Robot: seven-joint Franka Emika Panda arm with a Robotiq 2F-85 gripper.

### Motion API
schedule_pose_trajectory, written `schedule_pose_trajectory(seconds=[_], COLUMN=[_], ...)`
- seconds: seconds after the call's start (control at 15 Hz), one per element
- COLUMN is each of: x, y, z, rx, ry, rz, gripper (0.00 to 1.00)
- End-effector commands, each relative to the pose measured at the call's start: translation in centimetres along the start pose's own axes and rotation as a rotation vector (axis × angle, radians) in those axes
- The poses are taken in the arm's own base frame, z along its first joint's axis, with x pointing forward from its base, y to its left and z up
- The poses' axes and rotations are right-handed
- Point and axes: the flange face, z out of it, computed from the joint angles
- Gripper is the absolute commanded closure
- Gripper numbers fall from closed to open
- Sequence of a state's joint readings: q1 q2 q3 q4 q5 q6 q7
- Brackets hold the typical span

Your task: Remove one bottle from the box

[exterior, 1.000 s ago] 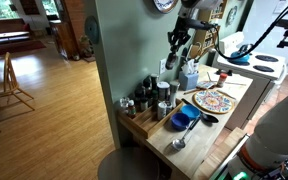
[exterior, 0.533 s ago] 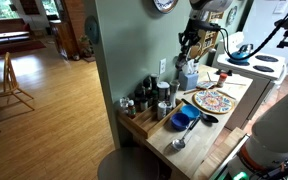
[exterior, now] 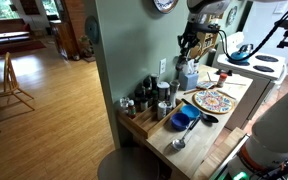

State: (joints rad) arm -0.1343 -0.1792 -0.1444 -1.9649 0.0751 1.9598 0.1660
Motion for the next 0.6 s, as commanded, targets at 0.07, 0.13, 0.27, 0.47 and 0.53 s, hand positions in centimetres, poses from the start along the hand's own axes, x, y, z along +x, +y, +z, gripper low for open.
schedule_pose_trajectory(seconds=[0.07,0.13,0.27,0.47,0.53], x=[1.7,2.0,3.0,4.0,4.1], y=[0.1,0.2,1.1,2.1,2.3], z=[5.0,6.2,8.6,11.8,12.9], rx=[-0.09,-0.109,-0.135,-0.122,-0.118], ry=[-0.01,-0.007,-0.002,-0.01,-0.023], rz=[0.032,0.037,0.065,0.117,0.13], gripper=[0.92,0.92,0.92,0.92,0.92])
